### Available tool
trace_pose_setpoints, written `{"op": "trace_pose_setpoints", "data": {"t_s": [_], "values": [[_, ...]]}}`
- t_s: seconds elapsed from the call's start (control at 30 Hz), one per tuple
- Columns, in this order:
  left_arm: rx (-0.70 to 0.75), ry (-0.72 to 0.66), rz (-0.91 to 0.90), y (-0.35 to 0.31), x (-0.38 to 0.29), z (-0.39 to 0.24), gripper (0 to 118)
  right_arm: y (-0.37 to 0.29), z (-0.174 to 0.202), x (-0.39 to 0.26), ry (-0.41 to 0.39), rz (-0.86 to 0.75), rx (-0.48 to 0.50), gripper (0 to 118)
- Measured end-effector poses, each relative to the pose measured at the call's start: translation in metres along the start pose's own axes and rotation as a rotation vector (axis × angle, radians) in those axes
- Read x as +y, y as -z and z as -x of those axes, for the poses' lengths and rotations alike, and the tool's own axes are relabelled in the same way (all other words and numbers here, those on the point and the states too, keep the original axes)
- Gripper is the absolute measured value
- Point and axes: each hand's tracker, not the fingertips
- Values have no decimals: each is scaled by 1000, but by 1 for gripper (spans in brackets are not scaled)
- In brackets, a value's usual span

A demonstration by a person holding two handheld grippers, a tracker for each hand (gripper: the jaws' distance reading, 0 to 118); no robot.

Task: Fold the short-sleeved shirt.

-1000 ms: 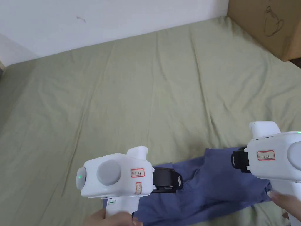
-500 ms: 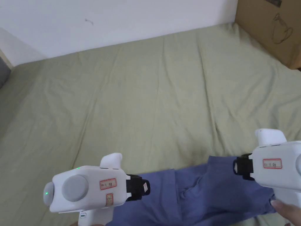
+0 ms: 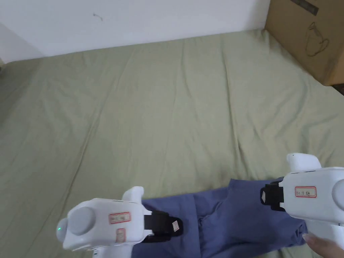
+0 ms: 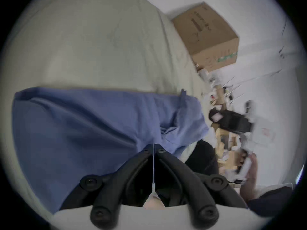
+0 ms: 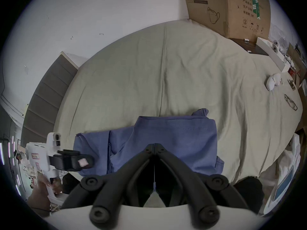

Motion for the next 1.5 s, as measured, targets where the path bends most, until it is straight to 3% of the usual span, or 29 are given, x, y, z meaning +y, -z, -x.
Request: {"op": "trace_pose_setpoints", "data": {"t_s": [0.2, 0.27, 0.33, 0.37, 0.4, 0.5, 0.57, 0.67, 0.8, 0.87, 0.9, 0.93, 0.97, 1.03, 1.07, 1.2, 1.5], "values": [[-70, -123, -211, -100, -4, 56, 5, 0, 8, 3, -23, 3, 1, 0], [-32, -201, -262, -125, -6, 83, 41, 2, 11, 4, -28, 9, -1, 0], [-58, -262, -301, -137, -12, 104, 91, 4, 13, 3, -28, 14, 1, 0], [-86, -290, -311, -137, -17, 117, 103, 5, 14, 3, -28, 17, 2, 0], [-104, -320, -303, -135, -21, 129, 106, 6, 16, 3, -28, 21, 2, 0], [-173, -439, -217, -112, -28, 157, 106, 9, 21, 0, -32, 37, 4, 0], [-334, -451, -275, -100, -31, 160, 106, 10, 25, 0, -38, 48, 4, 0], [-428, -510, -272, -71, -23, 158, 105, 12, 30, -1, -55, 57, -8, 0], [-488, -412, -159, -36, -10, 143, 103, 14, 33, 1, -61, 64, -11, 0], [-479, -354, -133, -28, -5, 148, 93, 15, 35, 2, -65, 69, -12, 0], [-482, -345, -125, -25, -4, 149, 78, 15, 35, 2, -68, 71, -13, 0], [-468, -351, -117, -22, -3, 152, 40, 16, 36, 2, -71, 73, -14, 0], [-399, -363, -104, -23, -4, 158, 10, 17, 36, 2, -72, 76, -13, 0], [-226, -371, -85, -18, -8, 165, 10, 20, 36, 1, -70, 84, -8, 0], [-328, -358, -118, -23, -7, 157, 10, 22, 36, 0, -69, 90, -6, 0], [-165, -282, -127, -26, -7, 139, 9, 23, 37, -1, -66, 99, 4, 0], [303, 23, -219, -110, -5, 60, 8, 17, 36, 1, -75, 78, 25, 0]]}}
